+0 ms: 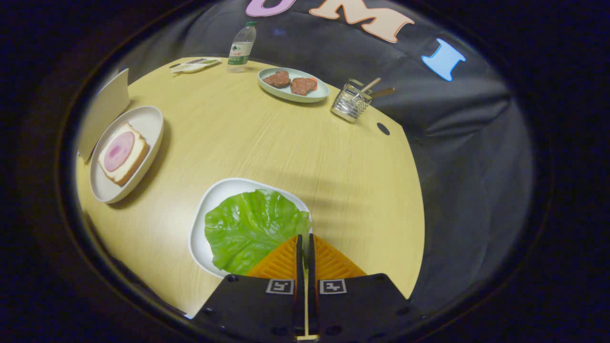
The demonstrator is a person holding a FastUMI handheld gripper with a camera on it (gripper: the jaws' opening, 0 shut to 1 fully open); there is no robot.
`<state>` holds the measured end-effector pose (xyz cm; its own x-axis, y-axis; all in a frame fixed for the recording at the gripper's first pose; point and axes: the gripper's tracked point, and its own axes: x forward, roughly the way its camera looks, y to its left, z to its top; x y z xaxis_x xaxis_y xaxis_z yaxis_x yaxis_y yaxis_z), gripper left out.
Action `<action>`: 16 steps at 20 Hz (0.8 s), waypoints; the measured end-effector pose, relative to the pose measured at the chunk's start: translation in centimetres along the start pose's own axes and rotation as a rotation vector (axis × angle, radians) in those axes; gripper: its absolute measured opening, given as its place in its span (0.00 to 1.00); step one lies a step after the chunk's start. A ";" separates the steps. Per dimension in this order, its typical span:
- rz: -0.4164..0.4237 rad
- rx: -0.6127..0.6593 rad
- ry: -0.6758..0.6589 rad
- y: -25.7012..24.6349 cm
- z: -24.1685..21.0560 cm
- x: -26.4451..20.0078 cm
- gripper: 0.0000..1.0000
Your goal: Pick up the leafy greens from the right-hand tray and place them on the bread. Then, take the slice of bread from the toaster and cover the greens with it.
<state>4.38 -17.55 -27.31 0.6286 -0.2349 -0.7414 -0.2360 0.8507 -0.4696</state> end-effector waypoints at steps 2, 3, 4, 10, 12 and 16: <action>0.035 0.022 -0.008 1.0 0.5 -0.6 0.04; 0.060 0.036 -0.009 1.4 0.8 -1.0 0.03; 0.079 0.054 -0.016 1.8 1.3 -1.4 0.03; 0.320 0.269 -0.029 6.5 5.2 -6.2 0.03; 0.441 0.354 -0.028 8.8 7.1 -8.2 0.03; 0.705 0.526 -0.032 13.9 11.7 -12.8 0.03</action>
<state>1.70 2.75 -18.77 0.4873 0.4336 -0.7580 -0.2101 0.9007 0.3802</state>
